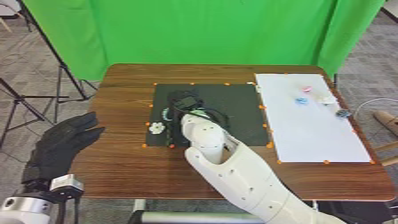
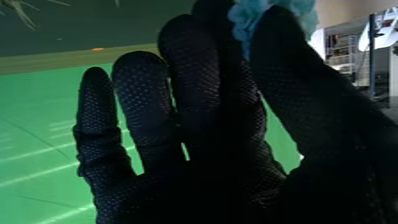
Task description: Arrange flowers
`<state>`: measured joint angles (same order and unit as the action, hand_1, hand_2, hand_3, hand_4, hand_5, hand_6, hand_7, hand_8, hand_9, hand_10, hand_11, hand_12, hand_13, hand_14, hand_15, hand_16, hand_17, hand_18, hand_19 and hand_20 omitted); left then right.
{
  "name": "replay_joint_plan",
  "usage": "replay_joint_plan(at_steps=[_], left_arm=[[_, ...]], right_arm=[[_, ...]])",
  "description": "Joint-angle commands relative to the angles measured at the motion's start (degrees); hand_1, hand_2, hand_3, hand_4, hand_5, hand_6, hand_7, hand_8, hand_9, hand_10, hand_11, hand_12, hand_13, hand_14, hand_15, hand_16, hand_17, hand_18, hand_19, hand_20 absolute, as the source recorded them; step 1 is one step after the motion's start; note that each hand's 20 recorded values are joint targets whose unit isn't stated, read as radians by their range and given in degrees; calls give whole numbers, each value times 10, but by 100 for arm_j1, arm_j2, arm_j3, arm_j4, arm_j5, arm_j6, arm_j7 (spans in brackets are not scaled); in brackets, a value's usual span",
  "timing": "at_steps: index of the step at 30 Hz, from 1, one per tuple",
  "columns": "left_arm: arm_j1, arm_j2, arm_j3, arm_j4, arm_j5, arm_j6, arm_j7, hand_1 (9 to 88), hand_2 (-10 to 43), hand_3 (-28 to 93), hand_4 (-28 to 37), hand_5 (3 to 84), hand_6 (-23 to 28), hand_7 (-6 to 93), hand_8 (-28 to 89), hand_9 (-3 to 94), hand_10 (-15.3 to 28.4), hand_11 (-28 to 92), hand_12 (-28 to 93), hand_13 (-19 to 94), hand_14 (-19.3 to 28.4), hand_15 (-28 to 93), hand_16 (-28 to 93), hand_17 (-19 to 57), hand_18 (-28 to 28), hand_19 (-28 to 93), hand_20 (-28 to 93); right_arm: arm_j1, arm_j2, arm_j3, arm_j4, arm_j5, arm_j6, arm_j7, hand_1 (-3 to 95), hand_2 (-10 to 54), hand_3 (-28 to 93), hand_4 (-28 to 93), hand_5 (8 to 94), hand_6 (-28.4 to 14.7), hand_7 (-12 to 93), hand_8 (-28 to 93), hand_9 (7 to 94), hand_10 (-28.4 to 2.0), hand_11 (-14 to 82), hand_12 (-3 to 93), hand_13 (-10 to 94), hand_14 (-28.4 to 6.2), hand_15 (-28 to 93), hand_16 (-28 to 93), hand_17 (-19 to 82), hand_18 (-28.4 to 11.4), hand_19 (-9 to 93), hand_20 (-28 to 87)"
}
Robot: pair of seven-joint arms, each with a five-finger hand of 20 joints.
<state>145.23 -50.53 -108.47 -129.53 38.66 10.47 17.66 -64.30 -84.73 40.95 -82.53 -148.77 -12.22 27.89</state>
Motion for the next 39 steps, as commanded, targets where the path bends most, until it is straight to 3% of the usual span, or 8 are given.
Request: replay_joint_plan(at_steps=[1, 16, 19, 21, 25, 31, 35, 39], left_arm=[[-13, -31, 30, 2, 55, -83, -95, 242, 47, 848, -158, 394, 69, 286, -194, 351, 130, 349, 56, 299, 179, 401, -47, -78, 199, 516, 195], [16, 21, 45, -12, 33, -33, -75, 248, 47, 841, -151, 416, 94, 229, -157, 357, 161, 348, 65, 289, 209, 454, -56, -82, 203, 522, 200], [158, 73, -12, -54, -15, 34, -29, 249, 47, 838, -151, 425, 103, 206, -138, 359, 170, 344, 71, 284, 219, 466, -64, -83, 205, 525, 200], [344, 73, -85, -110, -48, 108, 86, 250, 46, 837, -150, 428, 107, 195, -129, 360, 175, 342, 74, 283, 227, 478, -67, -84, 207, 527, 199], [730, -16, -303, -253, -78, 222, 202, 251, 44, 834, -149, 436, 114, 177, -116, 363, 183, 336, 78, 278, 241, 494, -73, -86, 209, 532, 198], [1246, -176, -539, -445, -100, 315, 353, 251, 42, 829, -149, 443, 117, 165, -107, 370, 191, 333, 85, 276, 248, 500, -80, -87, 211, 536, 198], [1389, -213, -544, -489, -135, 397, 464, 251, 40, 828, -149, 451, 122, 155, -100, 374, 198, 333, 90, 273, 259, 508, -82, -89, 213, 539, 197], [1452, -293, -539, -515, -121, 377, 448, 252, 39, 827, -149, 452, 124, 150, -95, 374, 202, 335, 93, 271, 262, 512, -85, -89, 214, 542, 196]], right_arm=[[31, -57, 9, 24, -84, 57, 186, 326, -68, 819, -283, 715, 0, 229, -145, 708, -125, 517, 255, 567, -128, 769, 241, 139, -242, 744, 279], [30, -63, 17, -15, -76, -24, 145, 306, -86, 824, -283, 677, -24, 217, -145, 672, -140, 529, 249, 541, -143, 778, 235, 124, -257, 741, 276], [118, 25, -86, -93, -80, -33, 105, 304, -83, 816, -283, 670, -27, 212, -143, 665, -141, 529, 248, 539, -145, 778, 233, 123, -259, 740, 277], [263, 121, -221, -199, 11, 8, 67, 302, -83, 814, -283, 664, -29, 209, -143, 662, -143, 528, 247, 536, -148, 778, 232, 123, -262, 740, 277], [669, 506, -506, -629, 365, -51, 0, 297, -82, 810, -283, 655, -34, 202, -140, 653, -148, 527, 245, 530, -152, 778, 229, 120, -266, 738, 277], [1267, 1737, -729, -1728, 1139, -150, 70, 280, -69, 809, -283, 623, -48, 183, -134, 610, -180, 508, 242, 500, -171, 774, 224, 107, -273, 732, 275], [1168, 2556, -399, -2239, 1373, -83, 171, 276, -60, 803, -283, 603, -57, 168, -125, 594, -197, 477, 236, 486, -185, 771, 215, 101, -278, 730, 275], [821, 3234, 91, -2482, 1645, -19, 353, 276, -53, 799, -283, 595, -64, 159, -121, 586, -205, 461, 233, 480, -193, 770, 210, 99, -281, 730, 277]])
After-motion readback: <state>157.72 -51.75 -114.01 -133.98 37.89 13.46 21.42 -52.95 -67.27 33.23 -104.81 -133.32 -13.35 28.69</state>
